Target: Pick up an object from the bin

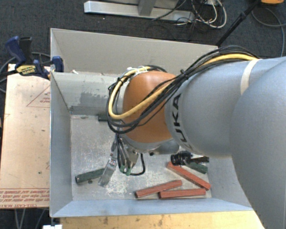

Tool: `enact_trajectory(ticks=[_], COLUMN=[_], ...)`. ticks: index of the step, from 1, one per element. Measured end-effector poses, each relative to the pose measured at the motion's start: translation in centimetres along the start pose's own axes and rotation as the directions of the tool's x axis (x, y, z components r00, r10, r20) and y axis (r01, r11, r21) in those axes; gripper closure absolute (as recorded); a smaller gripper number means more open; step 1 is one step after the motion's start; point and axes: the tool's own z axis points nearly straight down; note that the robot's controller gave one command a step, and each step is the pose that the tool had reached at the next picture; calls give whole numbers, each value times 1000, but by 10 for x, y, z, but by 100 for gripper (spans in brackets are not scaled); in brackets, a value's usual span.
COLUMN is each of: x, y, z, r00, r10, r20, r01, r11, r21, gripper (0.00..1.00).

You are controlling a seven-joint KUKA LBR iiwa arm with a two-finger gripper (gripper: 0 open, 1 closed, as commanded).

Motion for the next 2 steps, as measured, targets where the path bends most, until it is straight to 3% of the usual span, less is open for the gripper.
enact_trajectory(ticks=[1,2], x=[-16,-17], y=[23,23], z=[113,109], r00=[999,999], r10=[40,40], r20=[-4,-2], r01=[-40,-40], r11=[999,999], r21=[4,1], gripper=[0,100])
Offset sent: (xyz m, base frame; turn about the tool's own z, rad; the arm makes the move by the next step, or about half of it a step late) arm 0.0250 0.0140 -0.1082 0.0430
